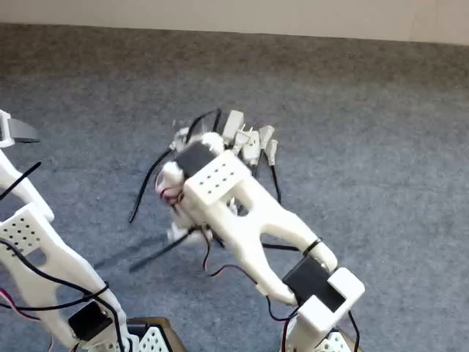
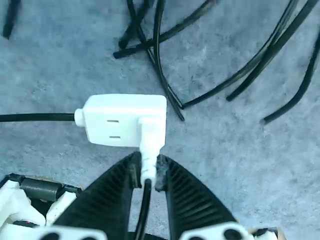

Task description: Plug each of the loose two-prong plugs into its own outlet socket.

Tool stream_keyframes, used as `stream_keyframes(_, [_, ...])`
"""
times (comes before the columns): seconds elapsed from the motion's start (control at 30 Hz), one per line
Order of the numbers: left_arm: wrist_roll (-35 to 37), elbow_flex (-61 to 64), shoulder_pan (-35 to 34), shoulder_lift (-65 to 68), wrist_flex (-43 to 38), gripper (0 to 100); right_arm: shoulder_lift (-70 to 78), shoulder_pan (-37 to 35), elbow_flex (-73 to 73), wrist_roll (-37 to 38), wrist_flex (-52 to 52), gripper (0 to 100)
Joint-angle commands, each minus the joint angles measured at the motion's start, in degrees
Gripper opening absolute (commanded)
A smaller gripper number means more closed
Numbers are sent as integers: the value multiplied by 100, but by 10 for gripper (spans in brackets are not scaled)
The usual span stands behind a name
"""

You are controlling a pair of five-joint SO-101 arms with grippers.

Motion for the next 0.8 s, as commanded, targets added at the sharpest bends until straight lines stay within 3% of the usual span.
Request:
stream_keyframes(0.0, [-35, -198, 136, -602, 62, 365, -567, 180, -453, 369, 259, 28])
stream_keyframes(0.23, [-35, 22, 119, -637, 62, 365, -646, 180, 330, 387, 242, 213])
stream_keyframes(0.43, [-44, 453, 224, -655, 62, 365, -725, 198, 426, 440, 259, 224])
stream_keyframes(0.5, [-35, 453, 286, -664, 70, 365, -892, 312, 268, 985, 259, 224])
stream_keyframes(0.63, [-35, 708, 418, -919, 123, 365, -1552, 1024, 198, 3121, 268, 224])
stream_keyframes(0.67, [-35, 998, 479, -1103, 123, 365, -1780, 1332, 207, 3411, 268, 224])
stream_keyframes(0.77, [-466, 2176, 831, -1991, 114, 365, -2475, 2299, 207, 3349, 259, 224])
